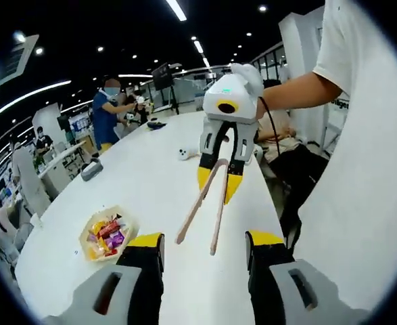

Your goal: Place the target food into the container with the food tongs after gripping and lifting it, then release it inside without dropping or visibly crushing the food.

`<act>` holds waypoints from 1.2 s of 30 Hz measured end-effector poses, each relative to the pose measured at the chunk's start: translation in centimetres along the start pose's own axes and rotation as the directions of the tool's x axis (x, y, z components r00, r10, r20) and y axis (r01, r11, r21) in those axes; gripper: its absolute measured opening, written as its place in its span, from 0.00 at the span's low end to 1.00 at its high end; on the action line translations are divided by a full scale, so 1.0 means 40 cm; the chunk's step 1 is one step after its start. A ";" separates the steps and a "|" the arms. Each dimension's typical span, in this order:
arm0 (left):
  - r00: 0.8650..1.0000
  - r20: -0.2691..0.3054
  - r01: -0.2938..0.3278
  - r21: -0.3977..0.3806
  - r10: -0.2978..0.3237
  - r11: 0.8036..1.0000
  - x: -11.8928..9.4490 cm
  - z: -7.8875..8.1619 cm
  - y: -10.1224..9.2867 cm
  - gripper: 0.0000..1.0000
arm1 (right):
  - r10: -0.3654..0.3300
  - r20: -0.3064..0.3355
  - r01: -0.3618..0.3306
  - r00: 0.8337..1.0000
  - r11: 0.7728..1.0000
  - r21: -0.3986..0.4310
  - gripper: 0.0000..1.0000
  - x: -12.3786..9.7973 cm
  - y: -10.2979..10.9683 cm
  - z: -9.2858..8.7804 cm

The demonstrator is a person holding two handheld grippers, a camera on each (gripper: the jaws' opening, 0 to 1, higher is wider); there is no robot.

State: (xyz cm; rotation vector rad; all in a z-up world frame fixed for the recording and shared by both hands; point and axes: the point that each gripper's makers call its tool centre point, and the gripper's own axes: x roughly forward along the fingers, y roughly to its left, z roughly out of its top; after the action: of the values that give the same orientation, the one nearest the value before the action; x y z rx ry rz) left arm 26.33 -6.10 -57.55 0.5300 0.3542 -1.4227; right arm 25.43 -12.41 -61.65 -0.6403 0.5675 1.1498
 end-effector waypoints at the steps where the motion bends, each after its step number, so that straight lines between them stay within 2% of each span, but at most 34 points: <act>1: 1.000 -0.010 0.003 0.006 -0.003 1.000 0.011 -0.005 -0.001 0.50 | 0.002 0.004 -0.002 1.000 1.000 -0.014 0.18 0.008 0.008 0.008; 4: 0.997 -0.062 0.044 0.009 -0.044 0.999 0.044 -0.032 -0.022 0.50 | 0.023 0.035 -0.021 0.999 0.999 -0.039 0.18 0.032 0.028 0.030; 5: 0.993 -0.104 0.064 0.037 -0.060 0.997 0.055 -0.053 -0.032 0.49 | 0.029 0.036 -0.027 0.999 0.998 -0.050 0.18 0.037 0.032 0.033; 6: 0.991 -0.118 0.067 0.043 -0.061 0.997 0.058 -0.061 -0.034 0.47 | 0.038 0.038 -0.036 0.999 0.997 -0.065 0.18 0.042 0.039 0.036; 7: 0.982 -0.178 0.077 0.064 -0.065 0.995 0.065 -0.090 -0.041 0.44 | 0.043 0.040 -0.040 0.998 0.996 -0.080 0.18 0.046 0.045 0.040; 9: 0.975 -0.209 0.098 0.084 -0.078 0.992 0.068 -0.109 -0.050 0.36 | 0.074 0.039 -0.069 0.997 0.992 -0.105 0.18 0.052 0.064 0.042; 10: 0.970 -0.225 0.112 0.076 -0.092 0.991 0.071 -0.119 -0.058 0.33 | 0.067 0.039 -0.063 0.997 0.993 -0.104 0.18 0.055 0.063 0.040; 11: 0.968 -0.234 0.110 0.075 -0.090 0.991 0.072 -0.122 -0.058 0.35 | 0.071 0.035 -0.067 0.997 0.993 -0.102 0.18 0.059 0.065 0.039; 14: 0.953 -0.286 0.123 0.074 -0.097 0.990 0.083 -0.145 -0.069 0.30 | 0.101 0.009 -0.100 0.995 0.991 -0.086 0.18 0.072 0.079 0.023; 17: 0.958 -0.281 0.090 0.123 -0.052 0.988 0.093 -0.147 -0.058 0.22 | 0.098 -0.016 -0.099 0.995 0.992 -0.075 0.18 0.081 0.075 0.000; 21: 0.964 -0.261 0.085 0.116 -0.052 0.990 0.099 -0.138 -0.061 0.18 | 0.054 -0.039 -0.057 0.998 0.995 -0.086 0.19 0.083 0.058 -0.036; 25: 0.971 -0.234 0.077 0.112 -0.049 0.991 0.116 -0.138 -0.064 0.16 | 0.023 -0.043 -0.024 0.999 0.999 -0.032 0.20 0.073 0.049 -0.077; 31: 0.971 -0.230 0.094 0.115 -0.065 0.989 0.157 -0.167 -0.097 0.16 | 0.000 -0.064 0.001 0.998 1.000 0.016 0.21 0.073 0.066 -0.122; 36: 0.972 -0.223 0.096 0.108 -0.070 0.990 0.185 -0.197 -0.115 0.16 | -0.008 -0.097 0.008 0.995 1.000 0.000 0.18 0.103 0.088 -0.168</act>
State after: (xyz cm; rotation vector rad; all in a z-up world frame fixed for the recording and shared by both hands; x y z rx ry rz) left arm 23.35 -8.28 -68.70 0.7795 0.4751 -1.4763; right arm 22.82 -13.64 -69.79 -0.7004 0.6464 1.1153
